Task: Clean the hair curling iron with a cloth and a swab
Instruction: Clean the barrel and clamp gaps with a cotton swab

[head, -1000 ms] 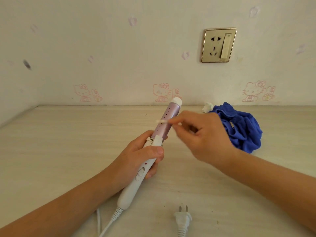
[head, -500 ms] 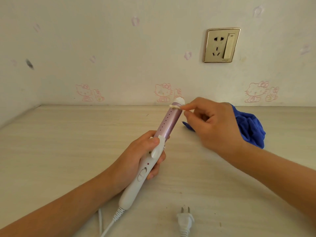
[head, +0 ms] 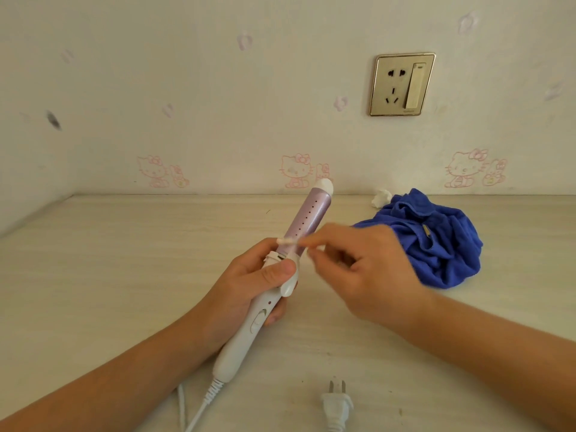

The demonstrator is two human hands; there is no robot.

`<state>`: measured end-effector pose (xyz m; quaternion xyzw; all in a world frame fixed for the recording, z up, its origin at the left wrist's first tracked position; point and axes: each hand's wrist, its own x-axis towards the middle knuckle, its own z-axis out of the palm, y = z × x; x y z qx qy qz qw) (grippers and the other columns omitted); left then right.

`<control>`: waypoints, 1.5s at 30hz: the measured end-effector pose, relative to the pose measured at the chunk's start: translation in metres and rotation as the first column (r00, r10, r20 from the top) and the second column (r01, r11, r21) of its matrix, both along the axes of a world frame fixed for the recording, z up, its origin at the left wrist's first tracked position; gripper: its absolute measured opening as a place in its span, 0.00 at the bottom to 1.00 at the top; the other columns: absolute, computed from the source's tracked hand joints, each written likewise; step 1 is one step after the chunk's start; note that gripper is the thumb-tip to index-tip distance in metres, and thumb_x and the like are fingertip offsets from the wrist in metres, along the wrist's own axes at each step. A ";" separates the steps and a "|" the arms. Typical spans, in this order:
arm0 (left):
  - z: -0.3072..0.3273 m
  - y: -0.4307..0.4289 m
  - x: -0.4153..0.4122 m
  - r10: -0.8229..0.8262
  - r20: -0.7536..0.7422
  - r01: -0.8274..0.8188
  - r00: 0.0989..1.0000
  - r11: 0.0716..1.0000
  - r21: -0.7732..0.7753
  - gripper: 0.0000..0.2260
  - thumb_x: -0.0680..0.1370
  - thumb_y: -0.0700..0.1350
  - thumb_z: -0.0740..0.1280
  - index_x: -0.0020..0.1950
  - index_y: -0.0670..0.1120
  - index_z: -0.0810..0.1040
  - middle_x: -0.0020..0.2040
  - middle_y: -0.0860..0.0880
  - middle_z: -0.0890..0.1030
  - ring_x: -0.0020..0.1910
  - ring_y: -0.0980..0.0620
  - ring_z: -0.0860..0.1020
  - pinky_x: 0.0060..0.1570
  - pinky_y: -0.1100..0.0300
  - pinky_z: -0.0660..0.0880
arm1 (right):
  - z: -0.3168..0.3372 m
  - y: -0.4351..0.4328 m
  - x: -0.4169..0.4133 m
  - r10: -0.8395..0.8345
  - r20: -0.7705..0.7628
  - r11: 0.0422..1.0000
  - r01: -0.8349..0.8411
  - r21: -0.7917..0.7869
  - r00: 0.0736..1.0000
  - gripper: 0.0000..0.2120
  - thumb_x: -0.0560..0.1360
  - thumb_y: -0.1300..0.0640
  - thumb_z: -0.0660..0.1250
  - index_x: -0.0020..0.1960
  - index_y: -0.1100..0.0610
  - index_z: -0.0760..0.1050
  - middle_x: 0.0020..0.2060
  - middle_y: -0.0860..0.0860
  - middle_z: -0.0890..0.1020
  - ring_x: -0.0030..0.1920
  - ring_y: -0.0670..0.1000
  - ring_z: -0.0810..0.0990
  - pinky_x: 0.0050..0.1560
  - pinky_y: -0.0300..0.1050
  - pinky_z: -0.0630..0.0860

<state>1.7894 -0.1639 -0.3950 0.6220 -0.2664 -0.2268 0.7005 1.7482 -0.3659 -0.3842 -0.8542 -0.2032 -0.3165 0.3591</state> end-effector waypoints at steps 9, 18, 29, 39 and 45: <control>-0.003 0.000 0.005 0.007 0.004 -0.008 1.000 0.998 0.060 0.23 0.72 0.56 0.74 0.55 0.39 0.78 0.37 0.46 0.77 0.24 0.51 0.71 0.25 0.61 0.70 | 0.010 -0.017 0.016 -0.093 0.039 0.992 0.089 0.089 0.995 0.07 0.77 0.62 0.70 0.49 0.53 0.86 0.23 0.47 0.75 0.24 0.47 0.68 0.28 0.36 0.65; -0.001 -0.001 0.005 -0.005 -0.012 0.006 1.000 0.999 0.034 0.17 0.72 0.54 0.75 0.54 0.46 0.79 0.38 0.46 0.78 0.24 0.51 0.70 0.25 0.61 0.69 | 0.018 -0.023 0.021 -0.125 0.046 0.986 0.119 0.120 0.991 0.08 0.77 0.63 0.70 0.49 0.52 0.86 0.24 0.49 0.75 0.25 0.51 0.70 0.29 0.37 0.66; 0.000 0.001 0.005 -0.021 -0.045 0.022 0.999 1.000 0.016 0.20 0.67 0.44 0.75 0.58 0.50 0.79 0.44 0.37 0.76 0.27 0.47 0.76 0.28 0.56 0.75 | 0.020 -0.025 0.023 -0.150 0.018 0.980 0.146 0.137 0.989 0.07 0.77 0.64 0.71 0.49 0.54 0.86 0.24 0.52 0.76 0.26 0.54 0.70 0.28 0.40 0.66; -0.006 0.004 0.010 -0.069 -0.012 0.070 0.998 0.997 0.030 0.19 0.73 0.38 0.71 0.61 0.51 0.75 0.53 0.36 0.85 0.19 0.54 0.69 0.21 0.64 0.69 | 0.021 -0.027 0.027 -0.153 -0.001 0.982 0.152 0.116 0.988 0.09 0.77 0.64 0.71 0.49 0.52 0.86 0.24 0.51 0.76 0.26 0.52 0.70 0.30 0.41 0.67; -0.002 -0.004 0.012 -0.052 -0.099 0.048 0.994 0.998 -0.042 0.14 0.74 0.45 0.68 0.59 0.46 0.76 0.42 0.33 0.82 0.16 0.51 0.69 0.18 0.64 0.62 | 0.003 0.003 0.000 0.021 -0.038 0.999 -0.022 -0.040 0.999 0.08 0.78 0.59 0.69 0.51 0.50 0.86 0.23 0.43 0.73 0.24 0.47 0.70 0.30 0.32 0.65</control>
